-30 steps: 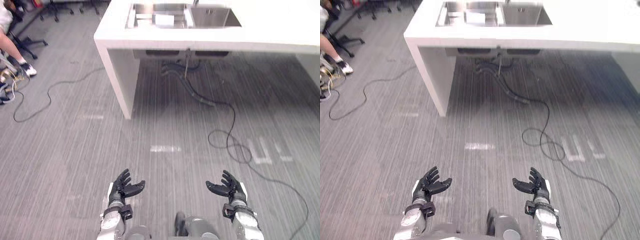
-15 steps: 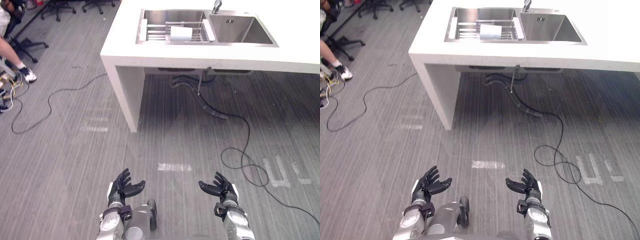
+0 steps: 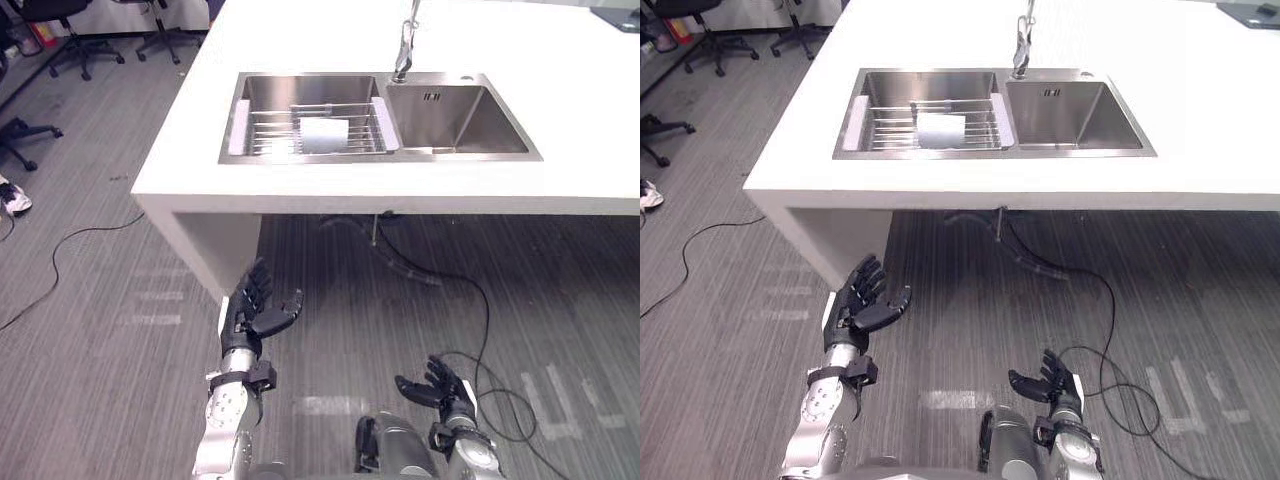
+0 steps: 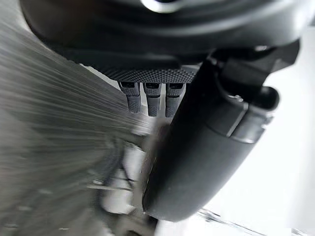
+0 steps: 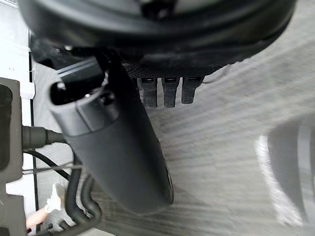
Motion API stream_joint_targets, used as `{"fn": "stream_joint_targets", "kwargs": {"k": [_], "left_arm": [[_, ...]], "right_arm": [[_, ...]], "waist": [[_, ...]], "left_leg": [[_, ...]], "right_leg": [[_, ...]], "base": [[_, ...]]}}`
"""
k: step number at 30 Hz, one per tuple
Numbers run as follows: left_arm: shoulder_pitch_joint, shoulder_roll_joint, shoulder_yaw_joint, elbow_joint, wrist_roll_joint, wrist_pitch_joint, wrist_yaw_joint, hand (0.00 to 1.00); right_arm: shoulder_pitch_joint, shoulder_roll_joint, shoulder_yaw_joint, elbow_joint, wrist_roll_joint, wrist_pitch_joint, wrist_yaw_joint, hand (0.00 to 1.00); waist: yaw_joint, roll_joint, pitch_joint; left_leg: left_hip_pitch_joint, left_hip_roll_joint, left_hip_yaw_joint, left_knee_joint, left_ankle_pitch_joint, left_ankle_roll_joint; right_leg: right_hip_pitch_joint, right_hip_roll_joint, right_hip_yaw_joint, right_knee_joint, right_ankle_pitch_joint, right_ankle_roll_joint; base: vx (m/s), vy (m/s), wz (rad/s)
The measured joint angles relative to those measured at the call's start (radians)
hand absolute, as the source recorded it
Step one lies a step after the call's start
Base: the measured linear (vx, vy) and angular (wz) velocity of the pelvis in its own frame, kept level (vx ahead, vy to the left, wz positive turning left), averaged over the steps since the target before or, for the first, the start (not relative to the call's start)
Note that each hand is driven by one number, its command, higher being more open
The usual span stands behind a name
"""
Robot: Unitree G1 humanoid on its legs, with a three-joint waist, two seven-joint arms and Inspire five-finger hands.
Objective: Walk over to the sink, pick up the cup, carry it to the dishwasher, place the cup inside the dishwasher, then close the dishwasher door
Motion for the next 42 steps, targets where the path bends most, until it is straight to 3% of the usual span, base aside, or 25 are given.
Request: {"fn": "stream_joint_targets", "kwargs": {"k": [1, 3, 5, 7, 10, 11, 12, 13, 16, 19, 20, 21, 22, 24, 26, 28, 29, 30, 31, 33, 35, 38, 40, 42], "left_arm": [[0.001, -0.005, -0.004, -0.023, 0.000, 0.000, 0.002, 0.90], [0.005, -0.007, -0.041, -0.130, 0.000, -0.015, 0.015, 0.90], [0.006, -0.007, -0.059, -0.216, -0.001, -0.046, 0.020, 0.90], [0.006, -0.007, -0.058, -0.275, -0.008, -0.073, 0.023, 0.90], [0.009, -0.009, -0.046, -0.367, -0.018, -0.123, 0.026, 0.90], [0.012, -0.016, -0.042, -0.381, -0.018, -0.132, 0.025, 0.90], [0.013, -0.004, -0.024, -0.380, -0.018, -0.144, 0.024, 0.90], [0.014, -0.003, -0.015, -0.374, -0.018, -0.143, 0.027, 0.90], [0.034, 0.003, 0.006, -0.370, -0.018, -0.141, 0.044, 0.90], [0.051, 0.022, -0.008, -0.370, -0.007, -0.137, 0.045, 0.90], [0.053, 0.036, -0.020, -0.370, 0.005, -0.130, 0.046, 0.90], [0.052, 0.057, -0.043, -0.371, 0.010, -0.124, 0.046, 0.90], [0.053, 0.069, -0.057, -0.371, 0.018, -0.120, 0.046, 0.90], [0.052, 0.085, -0.096, -0.374, 0.045, -0.113, 0.044, 0.90], [0.045, 0.085, -0.101, -0.378, 0.066, -0.113, 0.043, 0.90], [0.040, 0.085, -0.100, -0.377, 0.080, -0.113, 0.044, 0.90], [0.034, 0.086, -0.100, -0.376, 0.086, -0.113, 0.044, 0.90], [0.020, 0.078, -0.099, -0.349, 0.102, -0.105, 0.043, 0.90], [0.017, 0.070, -0.102, -0.338, 0.111, -0.093, 0.041, 0.90], [-0.005, 0.056, -0.104, -0.326, 0.155, -0.075, 0.030, 0.90], [-0.030, 0.058, -0.106, -0.324, 0.178, -0.066, 0.015, 0.90], [-0.050, 0.060, -0.101, -0.323, 0.181, -0.066, 0.009, 0.90], [-0.060, 0.084, -0.083, -0.323, 0.207, -0.066, 0.008, 0.90], [-0.101, 0.105, -0.081, -0.324, 0.264, -0.064, -0.001, 0.90]], "right_arm": [[0.003, -0.001, 0.001, -0.003, 0.000, 0.000, 0.000, 0.90], [0.029, 0.000, 0.006, -0.023, 0.001, -0.008, -0.004, 0.90], [0.044, 0.000, 0.007, -0.042, 0.002, -0.015, -0.007, 0.90], [0.048, 0.000, 0.007, -0.042, 0.002, -0.015, -0.008, 0.90], [0.074, -0.003, 0.006, -0.038, 0.007, -0.014, -0.013, 0.90], [0.077, -0.014, 0.004, -0.036, 0.007, -0.014, -0.013, 0.90], [0.050, -0.009, 0.011, 0.004, 0.007, -0.011, -0.009, 0.90], [0.046, -0.004, 0.013, 0.015, 0.007, -0.008, -0.004, 0.90], [-0.014, 0.001, 0.017, 0.072, 0.006, -0.013, 0.007, 0.90], [-0.025, 0.001, 0.017, 0.074, 0.003, -0.013, 0.011, 0.90], [-0.030, 0.002, 0.017, 0.079, -0.004, -0.014, 0.014, 0.90], [-0.029, 0.006, 0.016, 0.089, -0.010, -0.014, 0.016, 0.90], [-0.021, 0.009, 0.016, 0.095, -0.013, -0.013, 0.017, 0.90], [0.020, 0.021, 0.017, 0.097, -0.013, -0.010, 0.025, 0.90], [0.029, 0.031, 0.017, 0.097, -0.013, -0.010, 0.028, 0.90], [0.032, 0.034, 0.017, 0.095, -0.013, -0.010, 0.030, 0.90], [0.041, 0.036, 0.017, 0.084, -0.013, -0.010, 0.032, 0.90], [0.046, 0.023, 0.016, 0.084, -0.013, -0.006, 0.036, 0.90], [0.048, 0.016, 0.014, 0.082, -0.013, -0.004, 0.036, 0.90], [0.044, -0.003, 0.008, 0.066, -0.012, -0.005, 0.044, 0.90], [0.043, -0.016, -0.001, 0.064, -0.011, -0.006, 0.045, 0.90], [0.071, -0.028, 0.001, 0.044, -0.005, -0.006, 0.051, 0.90], [0.097, -0.022, 0.015, 0.038, 0.000, -0.009, 0.074, 0.90], [0.104, -0.012, 0.018, 0.038, 0.000, -0.009, 0.091, 0.90]], "waist": [[0.000, 0.003, 0.002], [0.018, 0.009, 0.003], [0.031, 0.012, 0.002], [0.040, 0.013, 0.002], [0.054, 0.028, -0.006], [0.058, 0.045, -0.018], [0.063, 0.030, -0.024], [0.062, 0.015, -0.031], [0.082, -0.008, -0.033], [0.090, -0.015, -0.036], [0.085, -0.020, -0.035], [0.075, -0.033, -0.037], [0.067, -0.039, -0.036], [0.042, -0.048, -0.041], [0.025, -0.050, -0.043], [0.015, -0.055, -0.047], [0.010, -0.066, -0.053], [-0.002, -0.042, -0.060], [0.003, -0.030, -0.070], [0.003, -0.019, -0.076], [-0.001, -0.013, -0.075], [0.005, 0.000, -0.066], [0.018, 0.012, -0.078], [0.029, 0.013, -0.088]], "left_leg": [[-0.037, 0.015, -0.012, 0.105, 0.050, -0.001], [-0.185, 0.054, -0.038, 0.418, 0.058, -0.015], [-0.281, 0.077, -0.025, 0.480, 0.049, -0.002], [-0.336, 0.089, -0.017, 0.469, 0.033, 0.002], [-0.388, 0.047, 0.027, 0.190, 0.006, 0.025], [-0.373, 0.018, 0.021, -0.010, 0.059, 0.031], [-0.349, -0.010, 0.045, -0.051, 0.110, 0.062], [-0.342, -0.029, 0.052, -0.068, 0.110, 0.069], [-0.333, -0.058, 0.088, -0.042, 0.054, 0.098], [-0.295, -0.064, 0.128, -0.050, 0.013, 0.098], [-0.263, -0.068, 0.151, -0.065, -0.009, 0.091], [-0.223, -0.082, 0.166, -0.082, -0.019, 0.100], [-0.200, -0.085, 0.167, -0.087, -0.027, 0.115], [-0.122, -0.078, 0.166, -0.104, -0.054, 0.107], [-0.090, -0.062, 0.164, -0.114, -0.070, 0.085], [-0.068, -0.036, 0.160, -0.110, -0.084, 0.042], [-0.065, -0.025, 0.146, -0.088, -0.104, 0.010], [-0.072, 0.000, 0.104, -0.060, -0.125, -0.017], [-0.071, 0.009, 0.087, -0.076, -0.121, -0.018], [-0.023, 0.012, 0.068, -0.171, -0.085, -0.020], [-0.007, 0.024, 0.063, -0.182, -0.058, -0.030], [-0.062, 0.063, 0.041, 0.015, -0.026, -0.030], [-0.134, 0.083, 0.022, 0.180, 0.060, -0.004], [-0.144, 0.077, 0.019, 0.168, 0.086, -0.002]], "right_leg": [[0.040, 0.008, -0.002, -0.032, 0.000, 0.000], [0.170, 0.020, -0.001, -0.132, -0.001, -0.002], [0.232, 0.020, 0.004, -0.180, -0.007, 0.000], [0.259, 0.016, 0.009, -0.194, -0.023, 0.019], [0.307, -0.026, 0.011, -0.190, -0.070, 0.076], [0.307, -0.033, 0.018, -0.173, -0.095, 0.105], [0.303, -0.045, 0.081, -0.156, -0.125, 0.126], [0.304, -0.053, 0.110, -0.171, -0.125, 0.124], [0.335, -0.077, 0.194, -0.245, -0.108, 0.143], [0.313, -0.089, 0.230, -0.174, -0.107, 0.147], [0.246, -0.099, 0.239, -0.015, -0.100, 0.195], [0.159, -0.121, 0.241, 0.187, -0.058, 0.287], [0.128, -0.134, 0.243, 0.267, -0.046, 0.300], [0.037, -0.140, 0.207, 0.398, -0.078, 0.235], [-0.034, -0.140, 0.168, 0.374, -0.105, 0.183], [-0.078, -0.131, 0.129, 0.260, -0.115, 0.151], [-0.076, -0.120, 0.121, 0.101, -0.059, 0.102], [-0.052, -0.094, 0.097, 0.077, -0.018, 0.101], [-0.046, -0.079, 0.091, 0.068, -0.022, 0.093], [-0.032, -0.059, 0.080, 0.052, -0.036, 0.067], [0.007, -0.051, 0.057, 0.026, -0.040, 0.062], [0.103, -0.038, 0.025, -0.045, -0.042, 0.061], [0.163, -0.036, 0.017, -0.096, -0.041, 0.064], [0.178, -0.038, 0.009, -0.140, -0.022, 0.062]], "base": [[0.39, -0.165, -0.02], [0.30, -0.088, -0.06], [0.25, 0.003, -0.06], [0.25, 0.107, -0.09], [0.25, 0.222, 0.05], [0.27, 0.287, -0.02], [0.32, 0.319, -0.03], [0.31, 0.279, 0.02], [0.23, 0.164, -0.15], [0.17, 0.099, -0.43], [0.21, 0.097, -0.47], [0.22, 0.071, -0.33], [0.21, -0.004, -0.07], [0.25, -0.062, 0.04], [0.27, -0.147, -0.01], [0.33, -0.259, 0.03], [0.41, -0.317, 0.26], [0.35, -0.265, 0.25], [0.30, -0.204, 0.10], [0.27, -0.187, -0.06], [0.16, -0.100, 0.20], [0.11, -0.054, 0.27], [0.08, 0.022, 0.16], [0.09, 0.013, 0.17]]}}
